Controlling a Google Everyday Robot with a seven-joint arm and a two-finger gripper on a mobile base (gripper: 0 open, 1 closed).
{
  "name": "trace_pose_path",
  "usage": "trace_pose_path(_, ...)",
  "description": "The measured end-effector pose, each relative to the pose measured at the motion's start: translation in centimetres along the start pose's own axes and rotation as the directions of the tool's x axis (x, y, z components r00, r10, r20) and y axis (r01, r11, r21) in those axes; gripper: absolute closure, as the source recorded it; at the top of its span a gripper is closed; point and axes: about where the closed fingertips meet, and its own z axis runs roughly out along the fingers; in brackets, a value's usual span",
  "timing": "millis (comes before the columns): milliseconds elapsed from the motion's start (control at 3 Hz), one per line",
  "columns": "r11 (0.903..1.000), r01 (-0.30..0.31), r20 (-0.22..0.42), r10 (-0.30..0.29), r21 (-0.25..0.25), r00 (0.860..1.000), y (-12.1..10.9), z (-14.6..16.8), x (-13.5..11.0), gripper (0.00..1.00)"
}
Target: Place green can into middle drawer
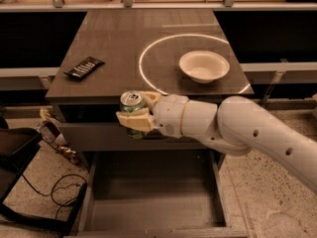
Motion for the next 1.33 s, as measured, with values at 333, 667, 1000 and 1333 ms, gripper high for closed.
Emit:
trace_pose_path(333,0.9982,0.007,0.013,-0.006,-0.06,1.0,3.1,2.1,4.7,1.0)
trace_pose_path(667,0.9926,-0.02,0.014,0.022,-0.12,1.0,5.3,3.9,9.6,1.0)
trace_pose_path(1000,0.9858,-0.06,0.017,0.063,-0.157,0.998,6.4,5.6,14.3,1.0)
trace_pose_path(1333,0.9812,-0.094,0.014,0.098,-0.169,0.995,6.6,6.3,18.6,1.0)
